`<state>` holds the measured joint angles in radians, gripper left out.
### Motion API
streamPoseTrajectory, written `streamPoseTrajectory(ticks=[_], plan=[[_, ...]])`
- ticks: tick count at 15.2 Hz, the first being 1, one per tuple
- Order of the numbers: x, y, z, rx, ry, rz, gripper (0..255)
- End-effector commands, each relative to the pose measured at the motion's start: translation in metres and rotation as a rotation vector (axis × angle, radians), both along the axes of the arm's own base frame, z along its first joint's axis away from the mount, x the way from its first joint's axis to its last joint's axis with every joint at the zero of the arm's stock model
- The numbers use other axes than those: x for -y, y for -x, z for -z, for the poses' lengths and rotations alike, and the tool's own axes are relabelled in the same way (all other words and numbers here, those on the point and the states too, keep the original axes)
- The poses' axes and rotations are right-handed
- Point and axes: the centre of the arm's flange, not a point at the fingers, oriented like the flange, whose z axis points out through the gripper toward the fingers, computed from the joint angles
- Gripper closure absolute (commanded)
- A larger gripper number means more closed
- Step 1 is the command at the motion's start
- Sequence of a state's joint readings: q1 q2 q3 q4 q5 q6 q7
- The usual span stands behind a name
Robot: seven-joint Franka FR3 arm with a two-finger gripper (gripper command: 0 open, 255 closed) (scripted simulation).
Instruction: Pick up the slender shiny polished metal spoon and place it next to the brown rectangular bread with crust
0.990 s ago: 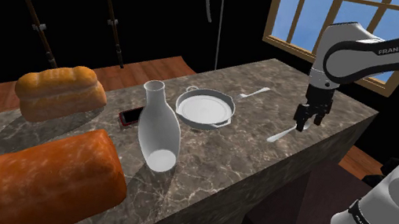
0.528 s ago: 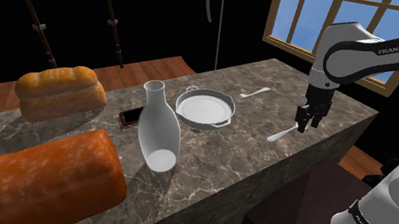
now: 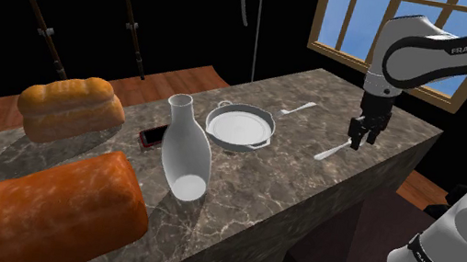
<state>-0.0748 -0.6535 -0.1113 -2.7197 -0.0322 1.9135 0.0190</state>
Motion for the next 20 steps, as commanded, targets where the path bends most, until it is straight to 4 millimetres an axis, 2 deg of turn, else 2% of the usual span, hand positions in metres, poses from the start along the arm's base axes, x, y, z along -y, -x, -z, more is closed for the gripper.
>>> streamPoseTrajectory(ticks=[1,20], plan=[[0.0,0.001,-0.01,0.0,0.0,0.0,255],[0.0,0.001,-0.11,0.0,0.0,0.0,255]])
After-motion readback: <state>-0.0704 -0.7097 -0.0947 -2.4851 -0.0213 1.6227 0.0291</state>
